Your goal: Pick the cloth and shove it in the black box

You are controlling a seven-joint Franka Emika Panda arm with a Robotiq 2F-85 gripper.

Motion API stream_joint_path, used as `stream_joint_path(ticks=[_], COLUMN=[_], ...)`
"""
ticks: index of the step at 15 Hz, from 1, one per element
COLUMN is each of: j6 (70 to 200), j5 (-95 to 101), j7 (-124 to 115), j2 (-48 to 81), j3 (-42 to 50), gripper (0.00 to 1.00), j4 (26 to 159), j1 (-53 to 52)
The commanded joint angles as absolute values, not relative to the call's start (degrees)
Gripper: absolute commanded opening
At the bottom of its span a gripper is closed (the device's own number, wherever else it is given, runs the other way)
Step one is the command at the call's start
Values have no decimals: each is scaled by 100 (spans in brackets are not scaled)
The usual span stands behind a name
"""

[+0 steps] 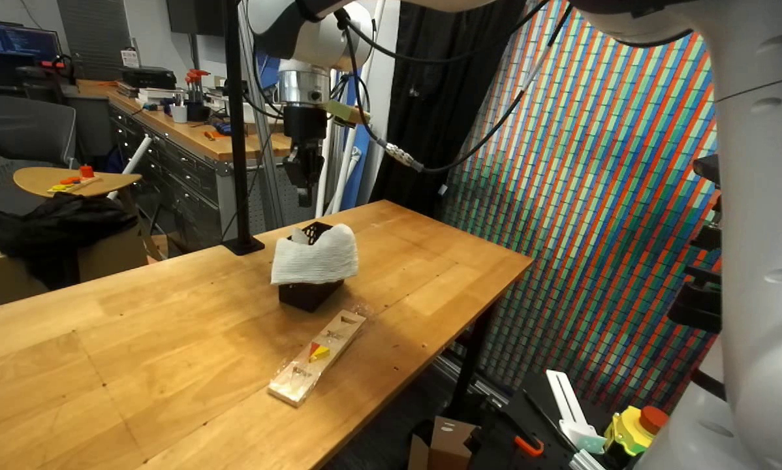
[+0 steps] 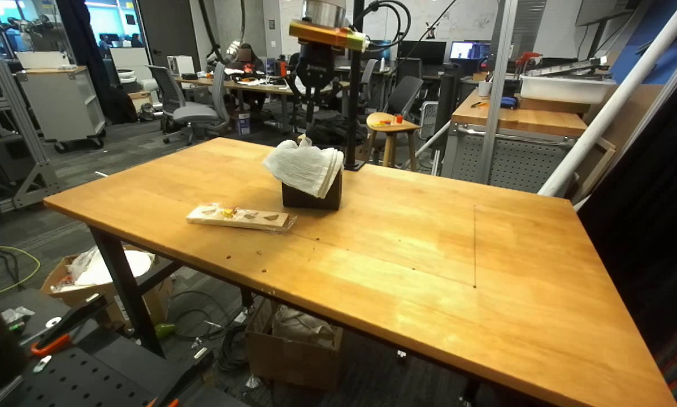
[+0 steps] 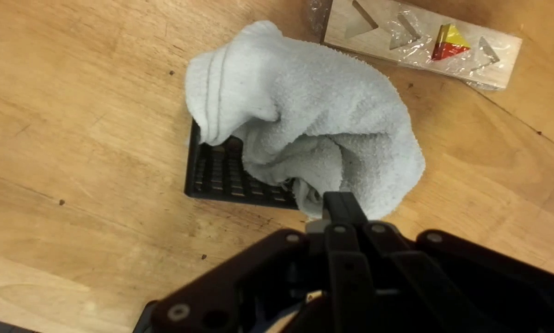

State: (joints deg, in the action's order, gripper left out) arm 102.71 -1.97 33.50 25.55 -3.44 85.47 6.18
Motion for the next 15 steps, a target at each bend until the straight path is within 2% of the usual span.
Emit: stream_joint_path(ticks=[1,8,15], j6=[10355,10501,10560], j5=[-195,-163,-6], j7=[3095,2824,2785], j2=[2021,1584,1734], j3=[-327,-297,-267], gripper=[0,0,0], j4=[9063,9701,9485], j1=[527,438,420])
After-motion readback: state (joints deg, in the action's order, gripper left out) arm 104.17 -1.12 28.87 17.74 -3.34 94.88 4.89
